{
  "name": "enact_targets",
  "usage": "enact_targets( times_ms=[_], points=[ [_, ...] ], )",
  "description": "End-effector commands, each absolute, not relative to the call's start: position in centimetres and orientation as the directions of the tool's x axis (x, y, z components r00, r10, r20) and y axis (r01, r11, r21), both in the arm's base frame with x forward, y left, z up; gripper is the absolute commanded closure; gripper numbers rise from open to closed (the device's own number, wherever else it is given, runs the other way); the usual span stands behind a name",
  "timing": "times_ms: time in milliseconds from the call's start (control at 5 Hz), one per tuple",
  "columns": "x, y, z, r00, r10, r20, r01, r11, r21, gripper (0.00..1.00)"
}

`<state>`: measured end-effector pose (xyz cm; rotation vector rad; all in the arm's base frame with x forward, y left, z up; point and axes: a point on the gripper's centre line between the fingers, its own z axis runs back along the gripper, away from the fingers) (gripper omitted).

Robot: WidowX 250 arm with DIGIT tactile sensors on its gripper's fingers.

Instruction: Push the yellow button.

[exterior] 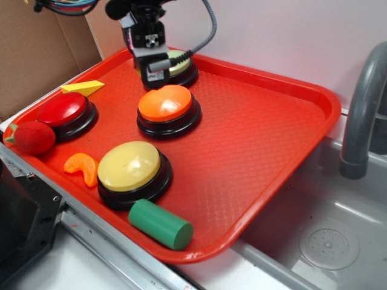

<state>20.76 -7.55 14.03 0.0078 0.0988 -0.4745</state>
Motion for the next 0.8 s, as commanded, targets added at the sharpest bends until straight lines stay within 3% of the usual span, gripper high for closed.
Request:
enact_targets(
  times_ms=[0, 400, 600],
  points=[
    [19.66, -8.45, 17.07, 0.899, -0.438, 0.011, 0.438, 0.898, 0.035, 0.0],
    [19.62, -8.36, 16.94, 0.899, -0.438, 0.023, 0.437, 0.899, 0.036, 0.0],
    [19.39, -8.13, 16.98, 0.889, -0.454, 0.063, 0.452, 0.891, 0.036, 0.0]
  ],
)
